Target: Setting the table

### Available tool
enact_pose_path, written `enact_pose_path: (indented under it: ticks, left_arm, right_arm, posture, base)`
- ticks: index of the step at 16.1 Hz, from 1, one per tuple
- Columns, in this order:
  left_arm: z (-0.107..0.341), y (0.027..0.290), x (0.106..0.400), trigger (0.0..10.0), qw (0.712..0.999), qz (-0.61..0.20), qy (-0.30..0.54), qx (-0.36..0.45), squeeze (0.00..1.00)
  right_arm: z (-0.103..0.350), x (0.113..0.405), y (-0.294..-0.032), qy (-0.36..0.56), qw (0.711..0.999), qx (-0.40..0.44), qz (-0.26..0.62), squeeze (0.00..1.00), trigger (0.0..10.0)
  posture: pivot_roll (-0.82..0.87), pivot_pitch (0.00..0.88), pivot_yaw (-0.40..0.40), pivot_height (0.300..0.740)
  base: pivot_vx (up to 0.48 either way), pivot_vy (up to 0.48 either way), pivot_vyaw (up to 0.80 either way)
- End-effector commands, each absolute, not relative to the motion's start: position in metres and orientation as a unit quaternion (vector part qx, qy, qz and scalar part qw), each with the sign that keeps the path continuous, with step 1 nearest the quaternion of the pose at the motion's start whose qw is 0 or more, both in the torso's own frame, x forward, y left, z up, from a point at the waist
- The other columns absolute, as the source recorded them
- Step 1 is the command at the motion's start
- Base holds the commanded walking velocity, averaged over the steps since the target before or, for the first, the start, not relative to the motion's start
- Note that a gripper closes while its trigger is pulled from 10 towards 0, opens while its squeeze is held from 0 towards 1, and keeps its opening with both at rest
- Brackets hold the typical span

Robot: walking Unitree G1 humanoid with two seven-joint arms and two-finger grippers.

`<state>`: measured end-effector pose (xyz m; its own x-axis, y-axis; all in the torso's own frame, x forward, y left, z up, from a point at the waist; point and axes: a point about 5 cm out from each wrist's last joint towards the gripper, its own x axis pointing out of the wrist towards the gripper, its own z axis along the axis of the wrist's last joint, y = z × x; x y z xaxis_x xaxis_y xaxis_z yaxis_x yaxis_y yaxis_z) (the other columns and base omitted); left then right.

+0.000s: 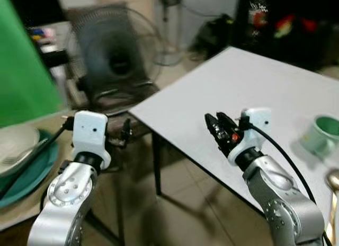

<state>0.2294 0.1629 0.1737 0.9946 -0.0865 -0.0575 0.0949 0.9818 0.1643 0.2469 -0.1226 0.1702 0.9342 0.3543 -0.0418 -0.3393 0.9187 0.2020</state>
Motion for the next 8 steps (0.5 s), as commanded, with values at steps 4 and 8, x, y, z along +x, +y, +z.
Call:
enact_pose_path:
  ticks: [4,8]
  left_arm:
    - [0.1755,0.1616,0.2308,10.0,0.995,-0.046,0.023,0.08,0.0]
    - [0.1758,0.1662,0.2315,10.0,0.996,-0.028,0.025,0.081,0.0]
  right_arm:
    - [0.1674,0.2507,-0.1204,0.051,0.975,0.09,0.195,0.0,10.0]
    - [0.1661,0.2532,-0.116,0.058,0.97,0.087,0.221,0.0,10.0]
  posture:
    - [-0.03,0.0,0.052,0.74]
    - [-0.03,0.0,0.049,0.74]
  base:
    - [0.0,0.0,0.8]
    - [0.0,0.0,0.8]
